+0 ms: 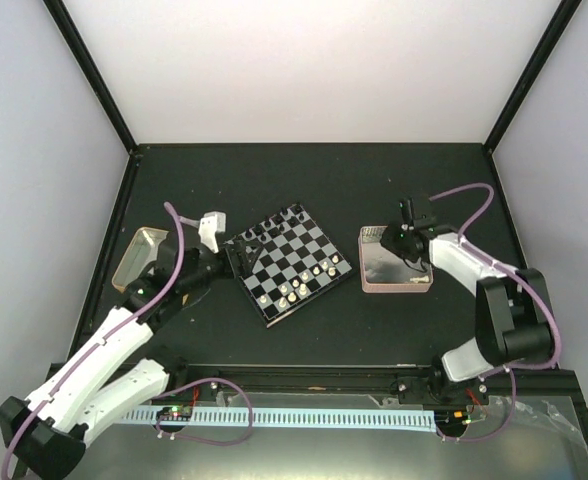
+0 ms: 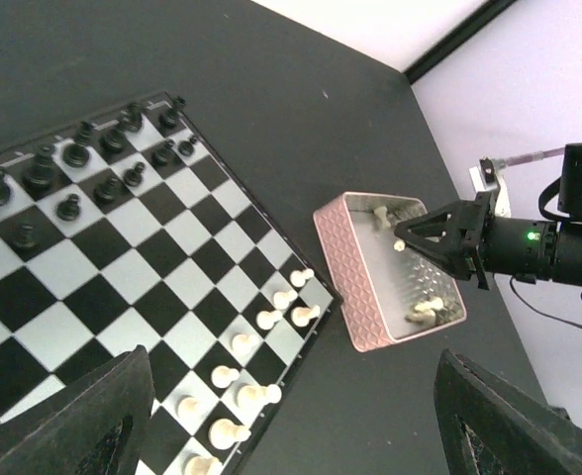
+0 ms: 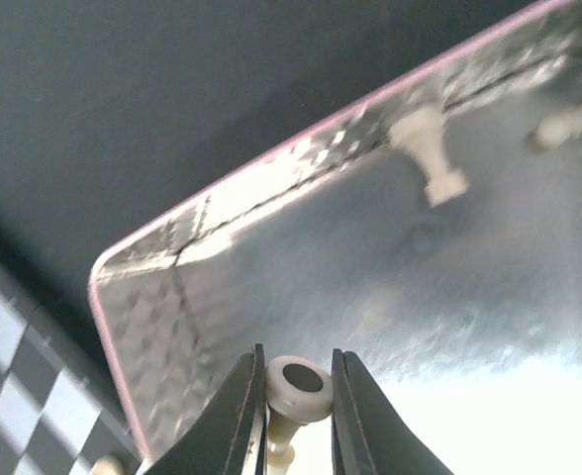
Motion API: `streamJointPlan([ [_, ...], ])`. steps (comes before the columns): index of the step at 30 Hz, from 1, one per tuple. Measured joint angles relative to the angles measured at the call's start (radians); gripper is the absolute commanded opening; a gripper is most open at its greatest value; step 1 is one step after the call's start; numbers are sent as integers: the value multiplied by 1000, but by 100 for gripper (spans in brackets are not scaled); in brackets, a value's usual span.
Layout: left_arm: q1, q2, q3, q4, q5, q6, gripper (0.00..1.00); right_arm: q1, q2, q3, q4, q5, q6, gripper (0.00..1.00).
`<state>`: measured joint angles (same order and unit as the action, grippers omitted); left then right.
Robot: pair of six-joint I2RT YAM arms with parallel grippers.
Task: Set up the chess pieces on the board
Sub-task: Pick up the chess piece from the storage box, then place the chess piece on the chessboard.
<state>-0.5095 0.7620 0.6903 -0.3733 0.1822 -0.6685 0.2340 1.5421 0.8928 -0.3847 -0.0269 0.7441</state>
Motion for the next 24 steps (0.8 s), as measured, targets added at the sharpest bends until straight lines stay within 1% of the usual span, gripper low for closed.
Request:
streamJointPlan([
  [6, -4, 78, -3, 71, 96, -1, 79, 20, -183, -166, 97, -139, 129, 8],
  [9, -24, 101, -14, 113, 114, -7, 79, 45, -267, -211, 133, -183, 196, 8],
  [15, -85, 157, -36, 211, 122, -37, 79, 107, -419, -252, 196, -245, 340, 9],
  [24, -169, 257, -37, 341, 105, -54, 79, 196, -537, -289, 250, -275, 559, 9],
])
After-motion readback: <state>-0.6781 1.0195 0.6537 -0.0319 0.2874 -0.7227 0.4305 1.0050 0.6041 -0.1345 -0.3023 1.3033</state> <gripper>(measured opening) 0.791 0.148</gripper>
